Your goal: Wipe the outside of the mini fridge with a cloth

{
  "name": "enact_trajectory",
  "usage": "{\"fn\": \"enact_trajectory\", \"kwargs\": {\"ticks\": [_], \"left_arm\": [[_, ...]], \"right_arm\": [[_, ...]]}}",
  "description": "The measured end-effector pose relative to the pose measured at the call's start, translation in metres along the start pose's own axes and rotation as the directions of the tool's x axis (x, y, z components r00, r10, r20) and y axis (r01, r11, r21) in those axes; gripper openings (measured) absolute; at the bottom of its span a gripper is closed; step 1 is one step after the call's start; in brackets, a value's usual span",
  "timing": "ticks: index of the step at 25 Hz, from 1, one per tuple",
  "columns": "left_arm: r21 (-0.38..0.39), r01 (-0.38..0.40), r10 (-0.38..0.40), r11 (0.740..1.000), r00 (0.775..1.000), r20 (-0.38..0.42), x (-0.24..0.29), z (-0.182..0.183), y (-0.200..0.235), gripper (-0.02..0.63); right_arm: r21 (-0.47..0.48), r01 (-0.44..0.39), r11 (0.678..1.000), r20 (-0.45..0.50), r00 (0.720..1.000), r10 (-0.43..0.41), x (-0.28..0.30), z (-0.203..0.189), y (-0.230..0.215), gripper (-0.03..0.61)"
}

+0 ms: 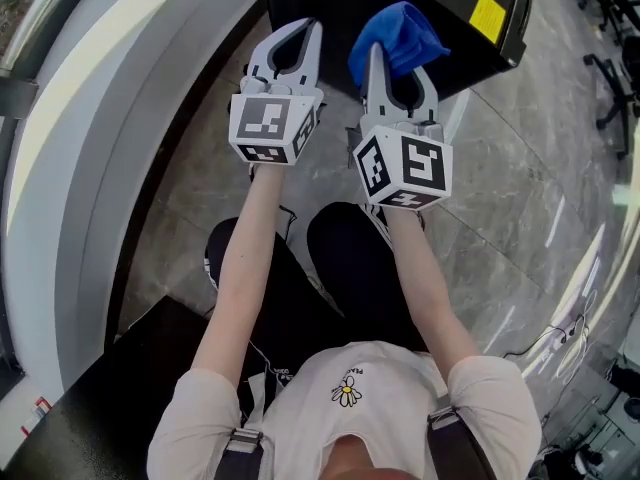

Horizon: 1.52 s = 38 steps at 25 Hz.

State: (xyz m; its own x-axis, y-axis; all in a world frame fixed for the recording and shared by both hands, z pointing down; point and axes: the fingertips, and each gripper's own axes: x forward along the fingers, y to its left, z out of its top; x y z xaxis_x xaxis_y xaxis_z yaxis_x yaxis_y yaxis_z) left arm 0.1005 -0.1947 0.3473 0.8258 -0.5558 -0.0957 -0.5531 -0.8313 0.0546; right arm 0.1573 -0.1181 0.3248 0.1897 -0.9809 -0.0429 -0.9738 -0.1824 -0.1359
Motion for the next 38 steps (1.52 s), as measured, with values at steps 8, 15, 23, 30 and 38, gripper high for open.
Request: {"fn": "enact_trajectory", "kwargs": {"ticks": [8,15,23,30,38], "left_arm": [[-0.128,-0.128,0.14,0.983,0.987,0.083,-0.029,0.016,0.082,0.005],[-0.149,-0.276,0.298,0.95,0.941,0.161,-0.064,0.036,0.13,0.005],[-0.178,-0.268,0.289,0.947,0.951,0.106,-0.068,0.017,0.144,0.005],[-0.141,-0.222,0.236,0.965,0.968,0.087,-0.051,0.014,0.124,0.005],[-0.101,-0.175,0.181,0.979,0.982,0.052,-0.032,0.006,0.098,0.005]], "right_arm": [[-0.016,-0.139,0.99,-0.04,0.99,0.138,0.096,-0.034,0.071,0.072],[-0.093,-0.211,0.973,-0.057,0.977,0.206,0.147,-0.04,0.115,0.072],[-0.092,-0.12,0.989,-0.094,0.989,0.111,0.171,-0.047,0.114,0.072],[-0.105,-0.046,0.993,-0.096,0.995,0.036,0.163,-0.042,0.086,0.072],[-0.103,0.017,0.995,-0.109,0.994,-0.028,0.136,-0.045,0.06,0.071]]}}
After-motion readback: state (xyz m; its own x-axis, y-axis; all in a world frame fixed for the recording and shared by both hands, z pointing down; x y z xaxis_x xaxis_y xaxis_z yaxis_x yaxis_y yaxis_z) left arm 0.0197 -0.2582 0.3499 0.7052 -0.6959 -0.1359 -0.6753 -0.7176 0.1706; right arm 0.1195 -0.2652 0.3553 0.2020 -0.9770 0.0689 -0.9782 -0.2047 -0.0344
